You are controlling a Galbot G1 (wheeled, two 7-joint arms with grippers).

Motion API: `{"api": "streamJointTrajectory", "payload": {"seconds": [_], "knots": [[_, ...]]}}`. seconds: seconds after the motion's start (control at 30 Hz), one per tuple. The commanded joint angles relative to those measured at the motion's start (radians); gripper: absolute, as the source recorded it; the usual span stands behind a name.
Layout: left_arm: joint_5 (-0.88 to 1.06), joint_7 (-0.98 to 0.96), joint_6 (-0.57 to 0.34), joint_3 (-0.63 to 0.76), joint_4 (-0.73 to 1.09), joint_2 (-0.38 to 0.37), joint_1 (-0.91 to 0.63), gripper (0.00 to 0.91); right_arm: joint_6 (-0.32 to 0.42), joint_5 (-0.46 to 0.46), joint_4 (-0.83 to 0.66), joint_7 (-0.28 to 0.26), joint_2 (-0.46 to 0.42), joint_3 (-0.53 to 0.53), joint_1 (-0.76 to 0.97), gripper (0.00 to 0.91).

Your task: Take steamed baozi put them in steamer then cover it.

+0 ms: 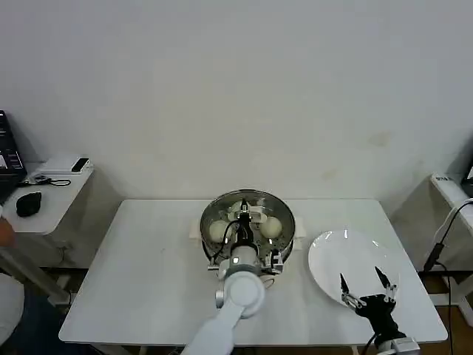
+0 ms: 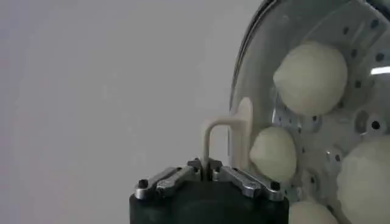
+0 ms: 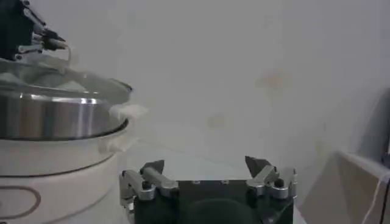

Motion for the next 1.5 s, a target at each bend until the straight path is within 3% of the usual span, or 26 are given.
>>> {"api": "streamJointTrajectory", "payload": {"seconds": [0.03,0.3,0.67,0.9,1.1,1.27,1.43,1.5], "knots": [[-0.021,-0.005,0.004,0.004,-0.035,0.0,0.011,0.907,0.0,-0.003,0.0,0.0,0.001,-0.007,0.0,0.907],[-0.065,-0.005,0.003,0.023,-0.151,0.034,0.056,0.907,-0.001,-0.01,0.001,0.001,0.001,-0.015,-0.002,0.907],[-0.156,-0.017,-0.005,0.042,-0.31,0.143,0.134,0.907,-0.003,-0.009,-0.003,0.008,0.006,-0.024,-0.004,0.907],[-0.388,-0.062,-0.004,0.021,-0.474,0.242,0.223,0.907,-0.003,0.0,-0.01,0.008,-0.003,-0.024,-0.006,0.907],[-0.836,-0.261,-0.039,-0.132,-0.543,0.297,0.351,0.907,-0.007,0.064,0.001,0.012,-0.062,-0.026,-0.041,0.907],[-1.449,-0.577,-0.316,-0.394,-0.471,0.396,0.499,0.907,-0.016,0.131,0.015,0.03,-0.099,-0.041,-0.058,0.907],[-1.855,-0.589,-0.616,-0.654,-0.365,0.356,0.641,0.907,-0.003,0.181,0.019,0.042,-0.138,-0.086,-0.076,0.907],[-1.893,-0.587,-0.645,-0.702,-0.347,0.349,0.694,0.907,0.006,0.197,0.023,0.045,-0.165,-0.096,-0.085,0.907]]}}
